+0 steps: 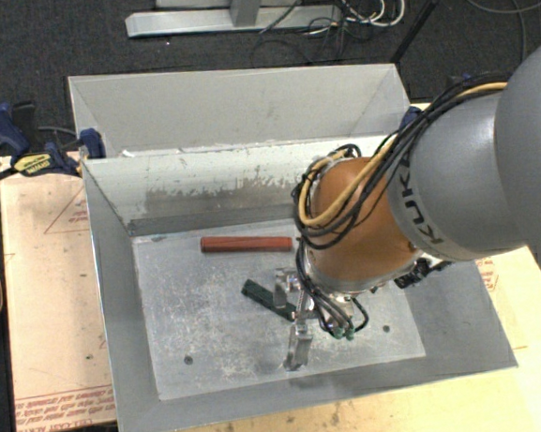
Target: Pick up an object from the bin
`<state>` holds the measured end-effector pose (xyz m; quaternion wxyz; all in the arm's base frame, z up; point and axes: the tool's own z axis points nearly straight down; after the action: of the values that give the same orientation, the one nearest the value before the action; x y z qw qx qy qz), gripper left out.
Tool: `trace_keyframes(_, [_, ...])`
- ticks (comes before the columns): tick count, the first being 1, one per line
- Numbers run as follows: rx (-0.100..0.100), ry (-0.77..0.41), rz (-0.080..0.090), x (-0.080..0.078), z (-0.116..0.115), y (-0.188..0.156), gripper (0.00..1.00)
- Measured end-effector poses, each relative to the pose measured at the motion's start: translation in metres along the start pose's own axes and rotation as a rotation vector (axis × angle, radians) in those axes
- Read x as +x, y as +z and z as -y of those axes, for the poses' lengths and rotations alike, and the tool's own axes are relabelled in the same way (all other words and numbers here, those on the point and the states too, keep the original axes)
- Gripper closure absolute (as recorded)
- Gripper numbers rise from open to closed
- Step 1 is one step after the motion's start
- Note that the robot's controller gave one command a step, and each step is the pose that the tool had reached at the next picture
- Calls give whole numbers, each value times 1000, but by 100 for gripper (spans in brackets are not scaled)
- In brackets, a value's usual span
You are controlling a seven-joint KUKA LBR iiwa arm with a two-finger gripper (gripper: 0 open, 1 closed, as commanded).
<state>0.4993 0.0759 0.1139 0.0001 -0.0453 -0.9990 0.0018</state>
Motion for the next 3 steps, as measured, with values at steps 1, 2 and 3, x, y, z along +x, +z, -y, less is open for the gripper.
trace_keyframes(1, [-5, 91, 4, -78, 13, 46, 0])
trace_keyframes(2, [-6, 90, 2, -77, 12, 43, 100])
trace_keyframes(3, [-7, 64, 10, -44, 11, -118, 100])
